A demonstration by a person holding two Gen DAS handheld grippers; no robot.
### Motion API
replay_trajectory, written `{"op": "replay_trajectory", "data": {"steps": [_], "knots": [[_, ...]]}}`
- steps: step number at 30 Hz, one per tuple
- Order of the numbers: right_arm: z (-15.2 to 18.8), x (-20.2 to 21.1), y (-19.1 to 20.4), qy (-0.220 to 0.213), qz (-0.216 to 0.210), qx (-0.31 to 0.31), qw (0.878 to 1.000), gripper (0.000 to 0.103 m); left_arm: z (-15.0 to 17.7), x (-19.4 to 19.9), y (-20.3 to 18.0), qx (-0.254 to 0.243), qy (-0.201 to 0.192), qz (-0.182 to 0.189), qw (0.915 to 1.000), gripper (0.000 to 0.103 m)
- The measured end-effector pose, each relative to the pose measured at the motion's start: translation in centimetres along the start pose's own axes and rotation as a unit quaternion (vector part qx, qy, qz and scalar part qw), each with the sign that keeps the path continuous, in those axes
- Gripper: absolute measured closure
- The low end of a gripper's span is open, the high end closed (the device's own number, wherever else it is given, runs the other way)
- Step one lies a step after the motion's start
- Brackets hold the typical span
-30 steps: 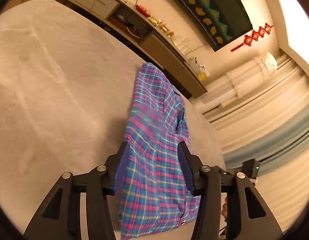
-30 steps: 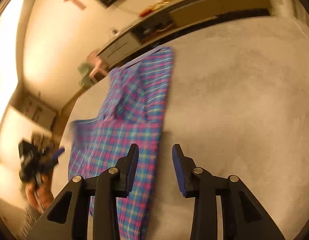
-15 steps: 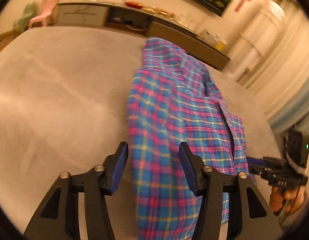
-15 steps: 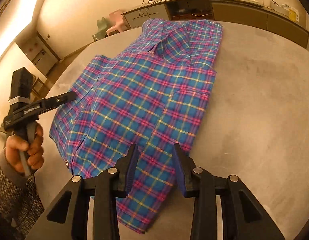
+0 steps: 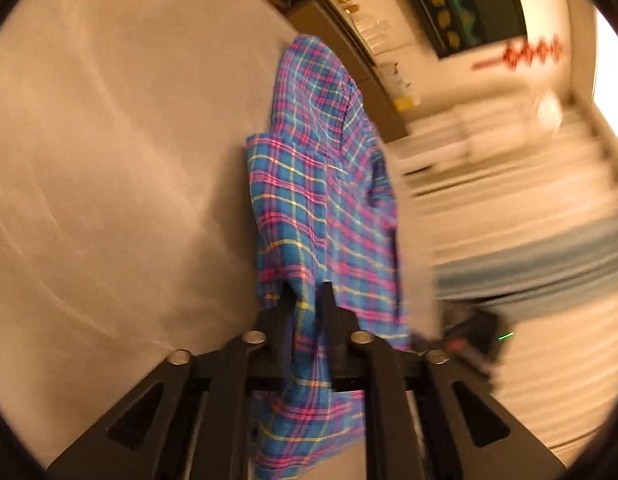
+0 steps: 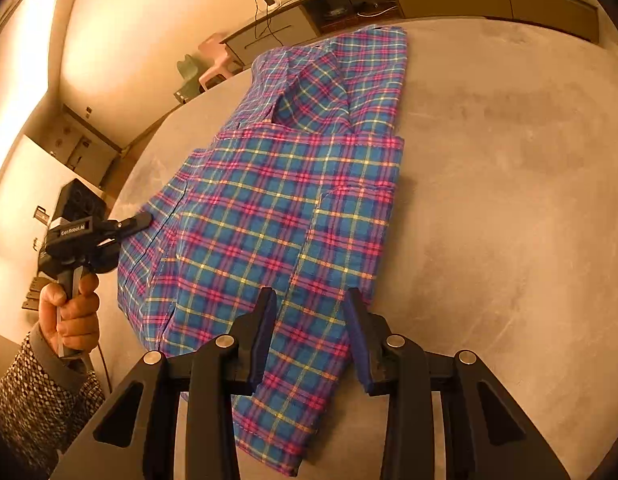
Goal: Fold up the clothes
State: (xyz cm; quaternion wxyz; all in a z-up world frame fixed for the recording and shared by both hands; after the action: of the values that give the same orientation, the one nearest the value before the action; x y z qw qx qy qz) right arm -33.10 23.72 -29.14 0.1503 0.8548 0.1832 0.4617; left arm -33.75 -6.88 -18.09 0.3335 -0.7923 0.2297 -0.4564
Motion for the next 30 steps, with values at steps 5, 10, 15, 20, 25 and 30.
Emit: {"op": "replay_trajectory", "data": {"steps": [5, 10, 15, 20, 25, 30], "knots": [[0.3, 2.2, 1.7, -0.023, 0.019, 0.014, 0.999, 0.057, -0.3, 1.6, -4.7, -0.171, -0.064, -0.095, 0.9786, 0.032], [0.4, 5.0, 2.3, -0.041, 0.041, 0.031, 0.998, 0.054, 1.0, -1.8, -5.8, -0.262, -0.033, -0.127, 0.9562, 0.034], [-0.4, 7.8, 8.9, -0.042, 0.026, 0.134, 0.990, 0.038, 1.8, -1.7, -6.8, -0.289, -0.034, -0.103, 0.9510, 0.078], [-0.8, 6.9, 14.4, 0.014, 0.029, 0.247, 0.969, 0.033, 2.2, 0.1, -6.7, -0.298, -0.040, -0.073, 0.9508, 0.090], [-3.2, 2.8, 12.9, 0.065, 0.024, 0.229, 0.971, 0.044, 3.0, 1.7, -6.9, -0.328, -0.053, -0.041, 0.9424, 0.090], [-5.8, 2.9, 12.5, 0.053, -0.046, 0.176, 0.982, 0.047, 4.0, 2.9, -7.5, -0.373, -0.071, -0.007, 0.9250, 0.092]]}}
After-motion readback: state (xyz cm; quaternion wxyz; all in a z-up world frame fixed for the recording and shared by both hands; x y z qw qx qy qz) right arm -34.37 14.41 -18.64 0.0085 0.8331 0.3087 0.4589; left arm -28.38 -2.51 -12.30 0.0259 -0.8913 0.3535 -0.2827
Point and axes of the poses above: each gripper's, at about its wrist camera, not at the fingertips, and x roughly against the way its jaws point, y to its left, z to its underside, the point moved 2 cm from there along -x, roughly the way its jaws point, and after that the axes turned 8 degrees about -y, right-handed, at the moved point
